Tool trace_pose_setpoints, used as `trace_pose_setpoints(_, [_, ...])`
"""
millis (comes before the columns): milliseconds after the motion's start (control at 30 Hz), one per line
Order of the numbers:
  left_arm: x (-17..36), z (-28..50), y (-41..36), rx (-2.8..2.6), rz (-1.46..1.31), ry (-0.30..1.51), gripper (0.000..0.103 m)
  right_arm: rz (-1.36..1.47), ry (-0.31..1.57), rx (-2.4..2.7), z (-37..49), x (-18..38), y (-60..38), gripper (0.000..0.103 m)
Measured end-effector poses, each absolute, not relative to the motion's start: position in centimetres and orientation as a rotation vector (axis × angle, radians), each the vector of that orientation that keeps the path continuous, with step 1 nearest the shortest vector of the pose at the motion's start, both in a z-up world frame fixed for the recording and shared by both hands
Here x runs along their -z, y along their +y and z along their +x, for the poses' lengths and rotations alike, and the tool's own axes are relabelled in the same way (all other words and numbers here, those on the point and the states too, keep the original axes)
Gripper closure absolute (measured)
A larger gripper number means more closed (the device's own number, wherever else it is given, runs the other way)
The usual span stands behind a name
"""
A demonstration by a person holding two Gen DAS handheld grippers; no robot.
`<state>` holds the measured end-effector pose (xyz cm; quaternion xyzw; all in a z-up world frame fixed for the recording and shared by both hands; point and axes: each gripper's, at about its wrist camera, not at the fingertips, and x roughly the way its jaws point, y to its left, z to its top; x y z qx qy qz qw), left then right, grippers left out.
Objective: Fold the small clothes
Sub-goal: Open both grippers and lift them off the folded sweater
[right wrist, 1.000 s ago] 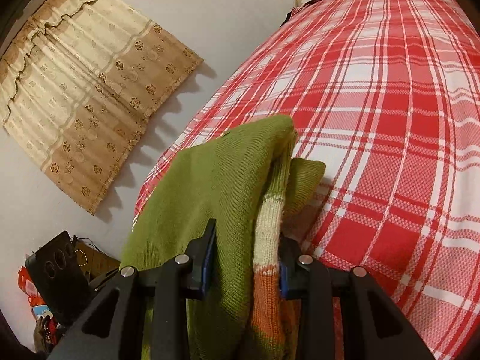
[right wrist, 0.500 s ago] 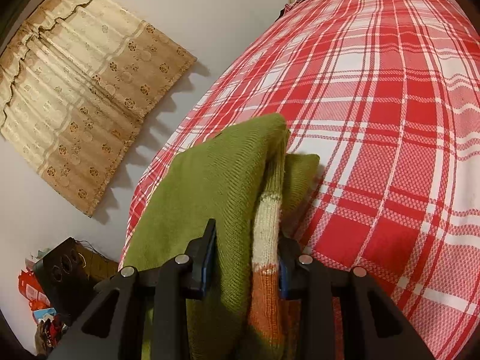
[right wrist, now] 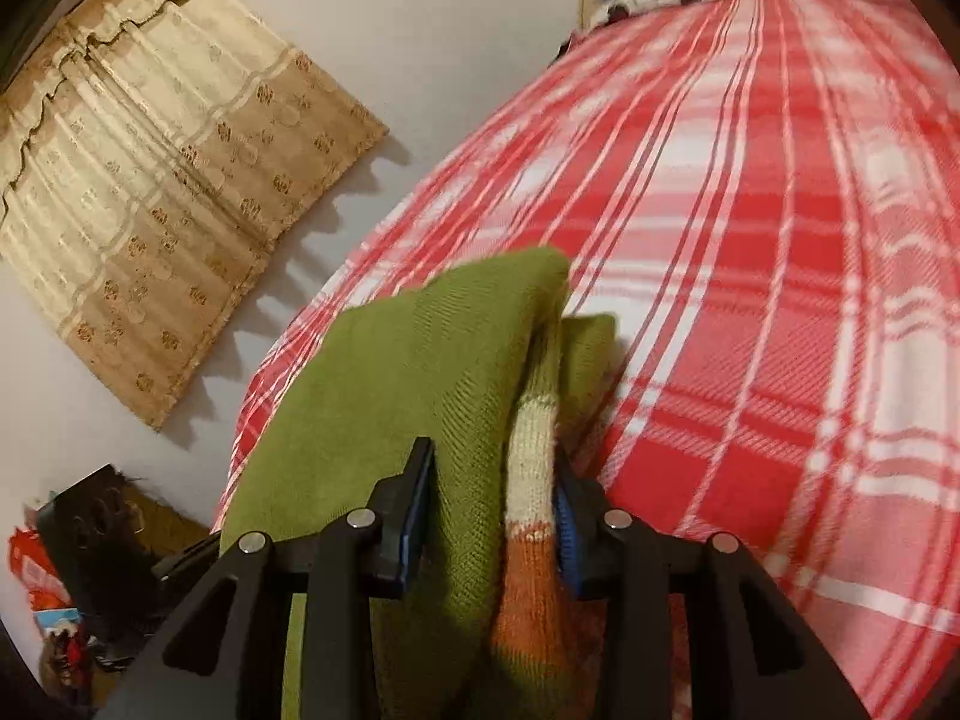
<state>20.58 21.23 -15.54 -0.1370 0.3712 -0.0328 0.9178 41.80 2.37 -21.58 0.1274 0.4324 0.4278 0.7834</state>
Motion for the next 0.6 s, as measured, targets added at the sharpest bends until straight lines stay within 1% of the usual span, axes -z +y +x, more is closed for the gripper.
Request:
trace_pose_setpoints(133, [15.3, 20.6, 22.3, 0.017, -0.279, 0.736, 0.047, 0.262, 0.817, -0.961, 39.9, 18.2, 1.4, 0.065])
trace_pose_setpoints(200, [14.6, 20.6, 22.6, 0.002, -0.276, 0.7, 0.044, 0.226, 0.779, -1.01, 38.3, 16.8, 2.0, 0.061])
trace_pose_setpoints(233, [14.2, 20.7, 22.6, -0.007, -0.274, 0.682, 0.037, 0.196, 0.775, -1.032, 37.6, 16.5, 2.5, 0.06])
trace_pose_setpoints(267, [13.9, 20.9, 22.6, -0.022, -0.268, 0.675, 0.032, 0.162, 0.78, -1.054, 36.9, 16.4, 3.2, 0.06])
trace_pose_setpoints(333, [13.7, 21.7, 22.5, -0.054, -0.24, 0.679, 0.032, 0.076, 0.809, -1.057, 35.8, 17.1, 4.7, 0.06])
trace_pose_setpoints(400, [14.5, 22.8, 22.5, -0.12, -0.203, 0.733, 0.032, 0.012, 0.833, -1.007, 35.3, 18.4, 5.5, 0.06])
trace_pose_setpoints(500, [16.6, 23.8, 22.9, -0.154, -0.201, 0.813, 0.027, -0.002, 0.894, -0.94, 36.0, 20.8, 5.1, 0.06])
trace_pose_setpoints(600, [17.4, 23.6, 22.6, -0.164, -0.185, 0.801, 0.02, 0.012, 0.916, -0.957, 36.6, 21.7, 4.2, 0.06])
